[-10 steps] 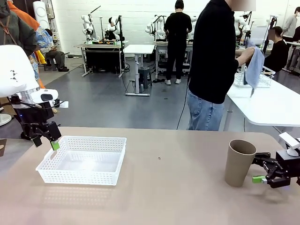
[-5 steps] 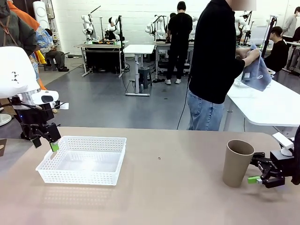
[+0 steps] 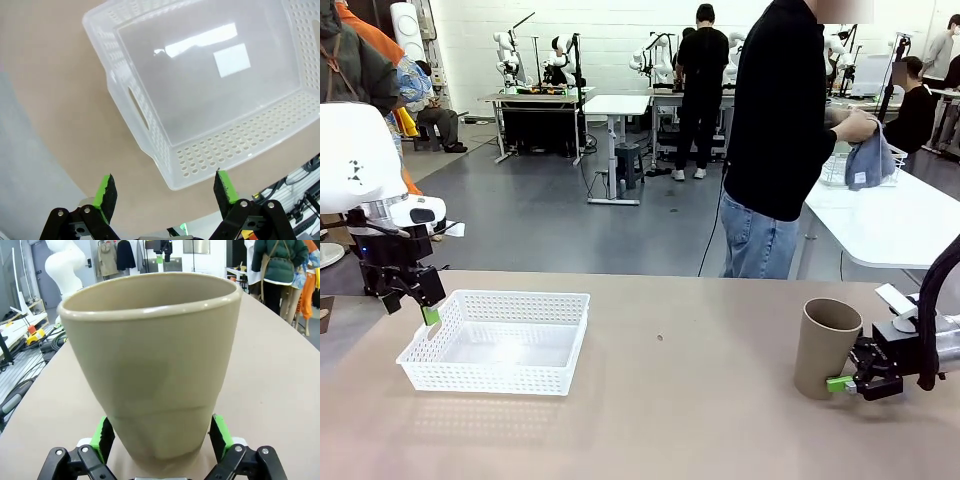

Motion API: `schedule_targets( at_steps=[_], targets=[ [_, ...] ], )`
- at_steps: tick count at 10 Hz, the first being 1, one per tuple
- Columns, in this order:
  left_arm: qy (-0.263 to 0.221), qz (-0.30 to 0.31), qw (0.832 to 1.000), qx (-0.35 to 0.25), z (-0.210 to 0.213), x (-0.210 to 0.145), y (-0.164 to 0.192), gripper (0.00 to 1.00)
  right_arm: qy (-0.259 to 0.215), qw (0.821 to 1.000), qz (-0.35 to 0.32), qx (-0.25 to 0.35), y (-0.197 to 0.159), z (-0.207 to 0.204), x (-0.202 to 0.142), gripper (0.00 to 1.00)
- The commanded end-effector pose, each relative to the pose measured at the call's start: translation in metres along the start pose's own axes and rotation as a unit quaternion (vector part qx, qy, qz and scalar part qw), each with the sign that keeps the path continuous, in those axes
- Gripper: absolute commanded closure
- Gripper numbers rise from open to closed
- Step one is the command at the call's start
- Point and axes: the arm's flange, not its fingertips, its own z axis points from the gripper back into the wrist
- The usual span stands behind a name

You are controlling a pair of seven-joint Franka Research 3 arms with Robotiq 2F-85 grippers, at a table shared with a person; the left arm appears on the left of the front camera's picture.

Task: Clean and organize the cups into the basket.
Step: Pick up the Organizing basket and move it to the center of the table, then pick up the Reusable plastic cup from the right side of the table and place it inside the Organizing basket.

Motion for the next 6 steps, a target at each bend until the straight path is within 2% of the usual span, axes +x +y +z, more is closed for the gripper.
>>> schedule_targets(
  at_steps=[1, 4, 6],
  targets=[
    [-0.011, 0.035, 0.999, 0.033, -0.014, 0.009, 0.002, 0.00, 0.002, 1.000, 0.011, -0.009, -0.007, -0.010, -0.001, 0.00],
    [-0.034, 0.089, 0.994, 0.057, -0.035, 0.023, 0.011, 0.00, 0.001, 1.000, 0.013, -0.007, -0.008, -0.016, 0.001, 0.00],
    [-0.028, 0.091, 0.993, 0.067, -0.043, 0.026, 0.013, 0.00, 0.000, 1.000, 0.016, -0.006, -0.008, -0.019, 0.003, 0.00]
  ],
)
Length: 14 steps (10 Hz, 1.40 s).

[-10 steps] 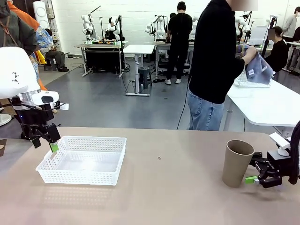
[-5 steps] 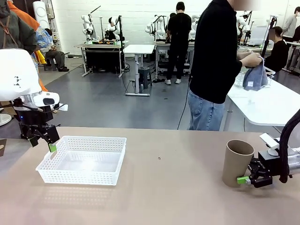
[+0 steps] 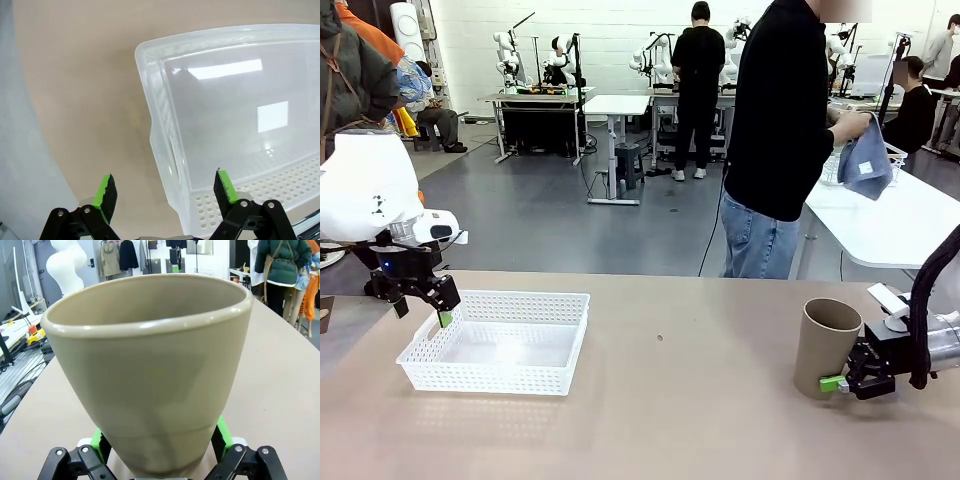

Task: Clean and organize the cups into the basket.
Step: Pick up the Organizing basket and move it to the center of the table, then pick up the Reusable plastic cup from the right side of the table and place it inside the Organizing basket.

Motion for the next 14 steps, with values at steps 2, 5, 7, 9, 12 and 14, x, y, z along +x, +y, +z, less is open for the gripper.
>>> schedule_targets(
  at_steps=[2, 5, 7, 9, 12, 14],
  targets=[
    [0.001, 0.006, 1.000, 0.017, -0.012, 0.000, -0.003, 0.00, -0.002, 1.000, 0.012, -0.015, -0.005, -0.012, 0.002, 0.00],
    [0.019, 0.009, 1.000, 0.007, -0.024, 0.002, -0.004, 0.00, -0.002, 1.000, 0.008, -0.024, -0.006, -0.016, 0.003, 0.00],
    [0.026, 0.017, 1.000, 0.008, -0.032, -0.001, -0.003, 0.00, -0.007, 1.000, 0.008, -0.026, -0.006, -0.017, 0.004, 0.00],
    [0.022, 0.029, 0.999, 0.010, -0.038, -0.005, -0.002, 0.00, -0.011, 1.000, 0.008, -0.028, -0.007, -0.018, 0.004, 0.00],
    [0.016, 0.022, 1.000, -0.008, -0.034, -0.008, -0.003, 0.57, -0.021, 0.999, 0.010, -0.024, -0.008, -0.017, 0.004, 0.59],
    [0.026, 0.026, 0.999, -0.009, -0.035, -0.008, -0.001, 1.00, -0.022, 0.999, 0.009, -0.025, -0.008, -0.016, 0.003, 0.64]
  ],
)
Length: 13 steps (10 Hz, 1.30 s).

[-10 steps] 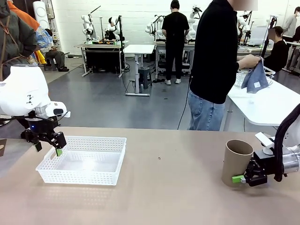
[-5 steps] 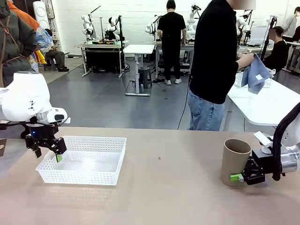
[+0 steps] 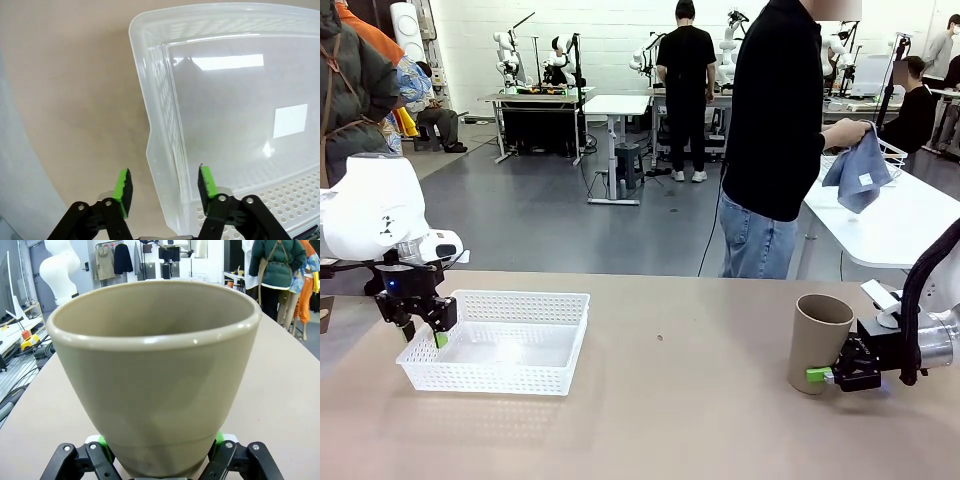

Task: Clean and organize the cups into the basket.
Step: Pick up the Organizing basket and move it to the center of the table, then pick up the Reusable plastic cup from the right side of the table and place it inside the Organizing basket.

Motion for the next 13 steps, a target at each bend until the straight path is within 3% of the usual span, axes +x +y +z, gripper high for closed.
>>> schedule_targets(
  at_steps=[1, 2, 3, 4, 5, 6, 7, 8, 10, 13],
  targets=[
    [0.002, 0.010, 1.000, -0.003, -0.002, -0.003, 0.000, 1.00, -0.013, 1.000, 0.007, -0.010, -0.002, -0.006, -0.001, 1.00],
    [0.004, 0.014, 1.000, -0.004, -0.002, -0.002, 0.001, 0.82, -0.012, 1.000, 0.007, -0.010, -0.002, -0.006, -0.002, 1.00],
    [0.005, 0.017, 1.000, -0.004, -0.002, -0.001, 0.002, 0.91, -0.011, 1.000, 0.005, -0.011, -0.002, -0.005, -0.002, 1.00],
    [0.005, 0.019, 1.000, -0.006, -0.002, 0.000, 0.002, 1.00, -0.011, 1.000, 0.005, -0.012, -0.002, -0.005, -0.002, 0.79],
    [0.006, 0.022, 1.000, -0.007, -0.002, 0.000, 0.003, 1.00, -0.011, 1.000, 0.004, -0.011, -0.002, -0.005, -0.002, 0.79],
    [0.007, 0.022, 1.000, -0.008, -0.002, 0.001, 0.003, 1.00, -0.010, 1.000, 0.003, -0.012, -0.002, -0.004, -0.002, 1.00],
    [0.009, 0.022, 1.000, -0.008, -0.002, 0.001, 0.003, 1.00, -0.011, 1.000, 0.003, -0.012, -0.002, -0.003, -0.002, 0.79],
    [0.011, 0.021, 1.000, -0.008, -0.002, 0.001, 0.004, 1.00, -0.011, 1.000, 0.003, -0.013, -0.002, -0.002, -0.002, 1.00],
    [0.005, 0.031, 0.999, -0.007, -0.002, 0.002, 0.004, 1.00, -0.008, 1.000, 0.003, -0.019, 0.001, -0.002, -0.001, 1.00],
    [0.009, 0.126, 0.992, -0.015, 0.001, 0.008, -0.013, 1.00, 0.019, 0.999, -0.007, -0.036, 0.038, 0.009, 0.033, 1.00]
  ],
)
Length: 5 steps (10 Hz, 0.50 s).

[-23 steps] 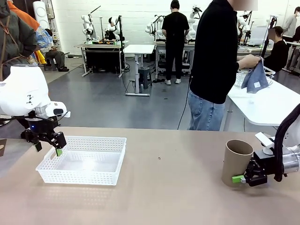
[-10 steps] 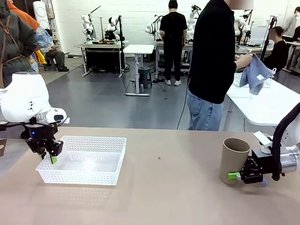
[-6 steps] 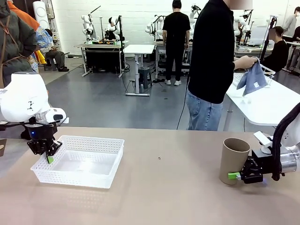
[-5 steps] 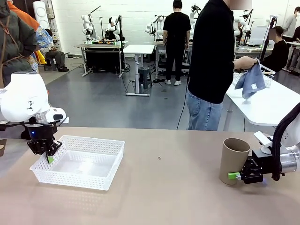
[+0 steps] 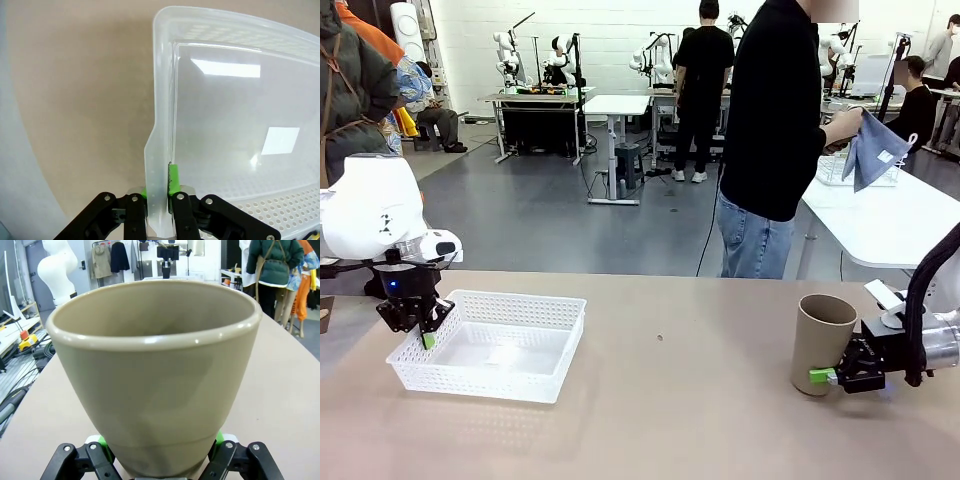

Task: Clean and organize the cups into the basket.
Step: Pick up the Organizing basket and move it to the center of the table, then pick up the Reusable plastic cup from the right side of the table and place it inside the Organizing basket.

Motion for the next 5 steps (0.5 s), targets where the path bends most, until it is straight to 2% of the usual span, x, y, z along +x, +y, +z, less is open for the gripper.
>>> schedule_targets(
  at_steps=[1, 5],
  targets=[
    [0.001, 0.050, 0.999, -0.005, 0.003, 0.002, -0.027, 1.00, 0.025, 0.999, 0.000, -0.042, 0.045, 0.015, 0.052, 1.00],
    [-0.030, 0.027, 0.999, 0.028, 0.028, -0.014, -0.100, 1.00, 0.045, 0.993, 0.033, -0.100, 0.090, 0.033, 0.148, 1.00]
  ],
)
